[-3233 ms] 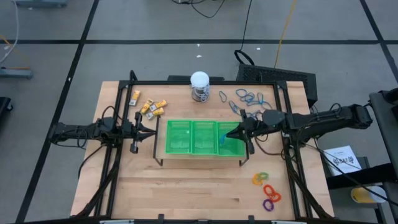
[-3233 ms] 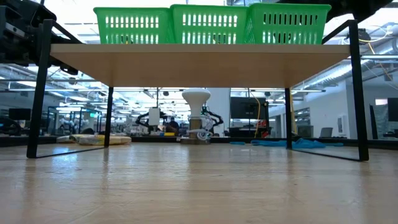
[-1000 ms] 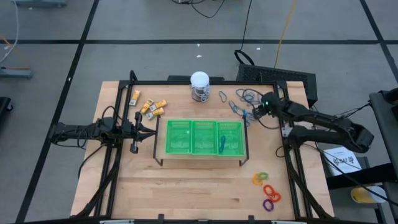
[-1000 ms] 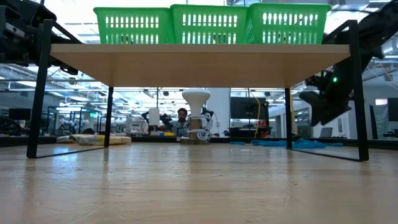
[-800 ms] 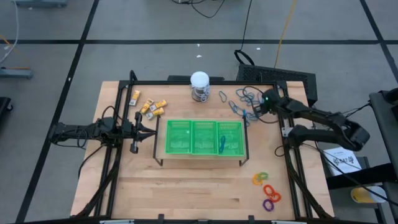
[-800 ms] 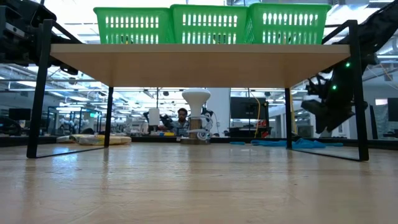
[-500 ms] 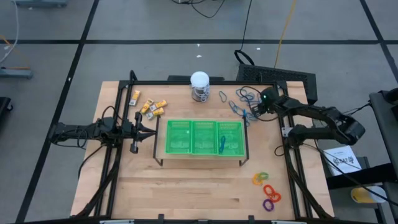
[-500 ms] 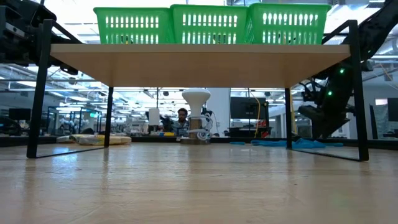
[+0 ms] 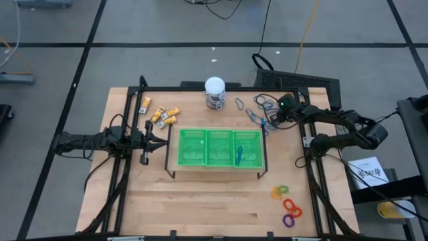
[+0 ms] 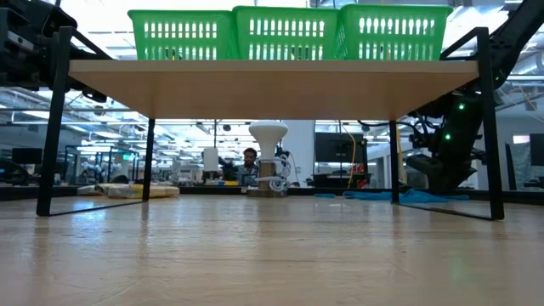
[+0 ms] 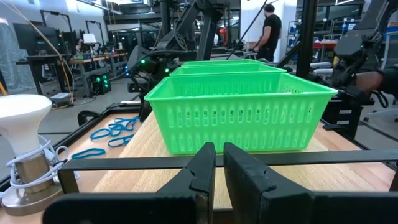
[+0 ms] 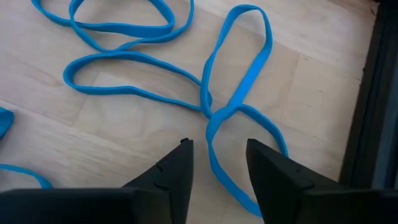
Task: Pick & Place Office Desk Supplies
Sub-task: Put the blue rubber band into the right green bin on the shelf
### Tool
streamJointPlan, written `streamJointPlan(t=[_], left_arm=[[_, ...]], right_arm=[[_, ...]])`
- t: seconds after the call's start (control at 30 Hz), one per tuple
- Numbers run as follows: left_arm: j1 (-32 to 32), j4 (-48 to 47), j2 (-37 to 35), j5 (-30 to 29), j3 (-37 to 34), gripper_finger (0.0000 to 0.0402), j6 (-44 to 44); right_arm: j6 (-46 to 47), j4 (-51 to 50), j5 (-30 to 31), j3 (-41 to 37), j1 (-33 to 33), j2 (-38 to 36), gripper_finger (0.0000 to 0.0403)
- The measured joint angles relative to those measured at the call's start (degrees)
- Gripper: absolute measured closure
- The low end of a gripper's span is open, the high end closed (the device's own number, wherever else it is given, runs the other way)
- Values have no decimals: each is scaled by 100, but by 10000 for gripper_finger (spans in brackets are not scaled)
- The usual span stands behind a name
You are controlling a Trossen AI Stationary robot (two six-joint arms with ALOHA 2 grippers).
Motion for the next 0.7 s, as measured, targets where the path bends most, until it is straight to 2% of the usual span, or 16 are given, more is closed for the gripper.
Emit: streamJointPlan(t=[0.53, 0.7], left_arm=[[1, 0, 1, 1, 0, 357, 0], [-1, 0, -1, -1, 0, 357, -1]], right_arm=[[164, -11, -194, -2, 2, -1, 391], [202, 35, -190, -2, 2, -1, 399]])
